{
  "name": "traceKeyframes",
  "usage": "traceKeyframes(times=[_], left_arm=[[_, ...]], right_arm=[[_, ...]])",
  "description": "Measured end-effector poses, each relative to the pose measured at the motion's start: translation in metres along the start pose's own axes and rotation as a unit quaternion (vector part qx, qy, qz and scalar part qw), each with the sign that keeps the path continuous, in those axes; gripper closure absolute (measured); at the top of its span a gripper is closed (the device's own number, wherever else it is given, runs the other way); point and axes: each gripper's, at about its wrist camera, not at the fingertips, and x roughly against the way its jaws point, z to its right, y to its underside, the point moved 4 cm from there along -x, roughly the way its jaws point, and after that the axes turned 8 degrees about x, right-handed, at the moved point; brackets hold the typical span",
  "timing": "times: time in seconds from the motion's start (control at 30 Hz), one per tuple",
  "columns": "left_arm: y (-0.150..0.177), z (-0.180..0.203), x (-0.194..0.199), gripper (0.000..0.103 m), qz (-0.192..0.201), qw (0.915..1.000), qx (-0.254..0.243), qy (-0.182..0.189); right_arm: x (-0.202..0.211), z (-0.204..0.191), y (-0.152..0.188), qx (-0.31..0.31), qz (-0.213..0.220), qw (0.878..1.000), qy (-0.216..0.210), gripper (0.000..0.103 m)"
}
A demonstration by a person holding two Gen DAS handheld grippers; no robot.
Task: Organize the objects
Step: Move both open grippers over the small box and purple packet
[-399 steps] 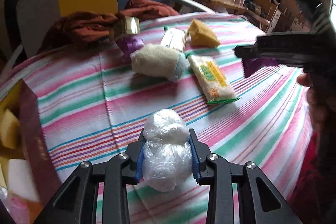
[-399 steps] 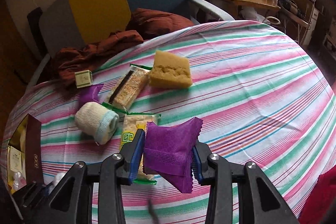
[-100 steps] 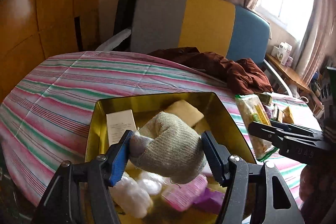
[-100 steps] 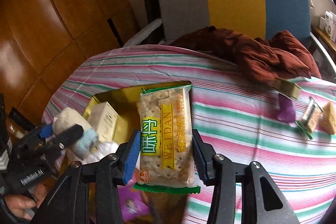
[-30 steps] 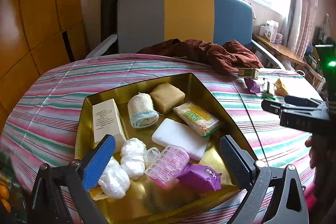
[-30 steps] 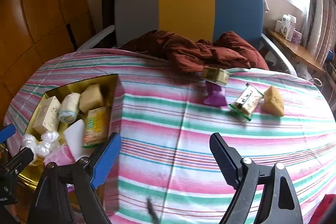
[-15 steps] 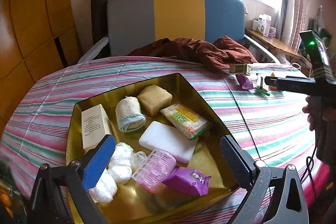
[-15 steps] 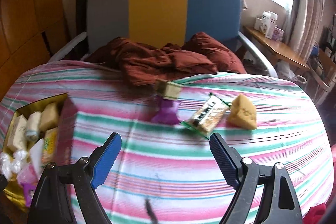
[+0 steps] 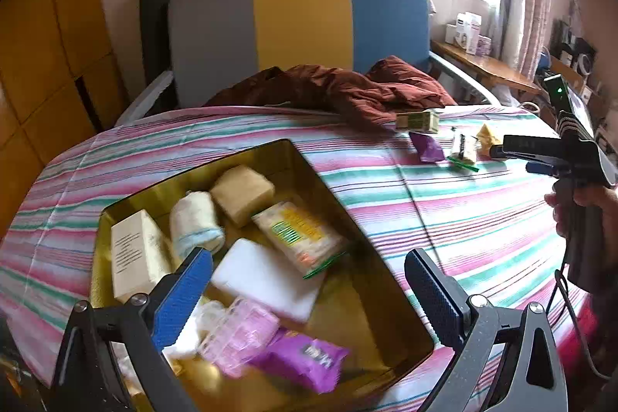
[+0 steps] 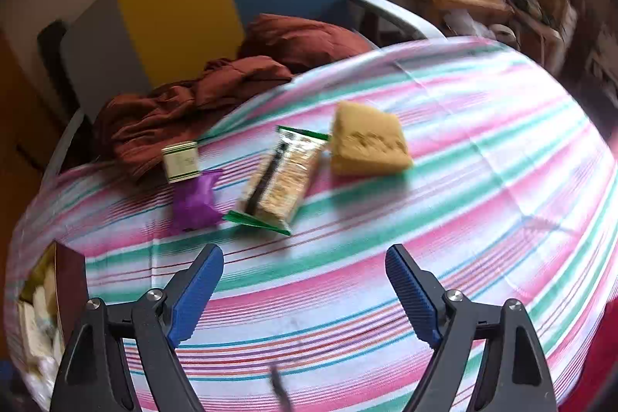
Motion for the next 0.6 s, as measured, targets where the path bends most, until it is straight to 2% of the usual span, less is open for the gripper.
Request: traceKeyframes(times=[0.2, 0.6], left_arm=[[-0.012, 0.024, -0.010, 0.003, -0.002, 0.9998, -0.016, 0.015], [-0.040, 0.073, -0.032, 0.003, 0.010, 0.9975, -0.068, 0.015]], right_arm=[[-0.003, 0.004, 0.003, -0.014, -0.017, 1.000, -0.006, 0.015], [0.002, 0.005, 0.000, -0.022, -0.011, 0.999, -0.024, 0.015]])
